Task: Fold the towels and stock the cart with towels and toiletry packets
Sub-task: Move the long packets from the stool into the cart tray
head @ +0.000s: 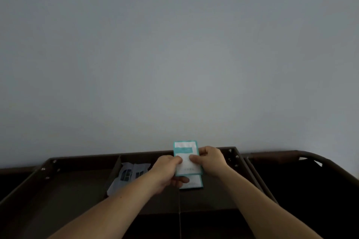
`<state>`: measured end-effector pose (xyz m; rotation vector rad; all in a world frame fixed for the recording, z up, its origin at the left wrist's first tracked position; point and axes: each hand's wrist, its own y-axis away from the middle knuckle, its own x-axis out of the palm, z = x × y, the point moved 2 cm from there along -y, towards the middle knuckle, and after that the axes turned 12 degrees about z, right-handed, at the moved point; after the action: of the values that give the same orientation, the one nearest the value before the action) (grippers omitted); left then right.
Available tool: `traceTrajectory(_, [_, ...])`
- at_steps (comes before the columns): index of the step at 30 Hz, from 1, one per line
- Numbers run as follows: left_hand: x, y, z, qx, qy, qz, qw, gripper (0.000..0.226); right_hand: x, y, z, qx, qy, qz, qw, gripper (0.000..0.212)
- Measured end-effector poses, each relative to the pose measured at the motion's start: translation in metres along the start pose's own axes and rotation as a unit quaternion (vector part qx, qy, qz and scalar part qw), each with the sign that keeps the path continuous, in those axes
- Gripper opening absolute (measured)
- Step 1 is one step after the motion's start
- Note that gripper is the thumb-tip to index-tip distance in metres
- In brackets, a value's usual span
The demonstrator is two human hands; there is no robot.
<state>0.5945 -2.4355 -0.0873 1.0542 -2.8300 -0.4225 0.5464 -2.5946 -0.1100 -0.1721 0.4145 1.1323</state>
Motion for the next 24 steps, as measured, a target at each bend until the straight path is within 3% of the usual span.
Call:
traceTrajectory(3, [-0.012,0.004,0.002,-0.009,-0.023,-0.02,0.999,0.015,-0.01,-0.01,-0.022,0.057,-0.032,-0.041,0.997,0.015])
traceTrajectory(6, [-0.032,0.009,0.004,-0.015,-0.033,-0.042,0.998,0.015,-0.014,-0.02,-0.05,0.16,-0.006,-0.018,0.987,0.031])
traceTrajectory(9, [-0.049,0.014,0.007,-0.022,-0.038,-0.066,0.997,0.017,-0.01,-0.028,-0.062,0.205,0.112,0.016,0.972,0.045])
traceTrajectory(16, [-0.068,0.029,0.007,-0.023,-0.044,-0.1,0.994,0.018,-0.002,-0.029,-0.054,0.213,0.286,0.007,0.934,0.049])
traceTrajectory(24, [-0.076,0.049,0.006,-0.017,-0.092,-0.132,0.987,0.013,-0.001,-0.023,-0.047,0.213,0.272,-0.005,0.938,0.05])
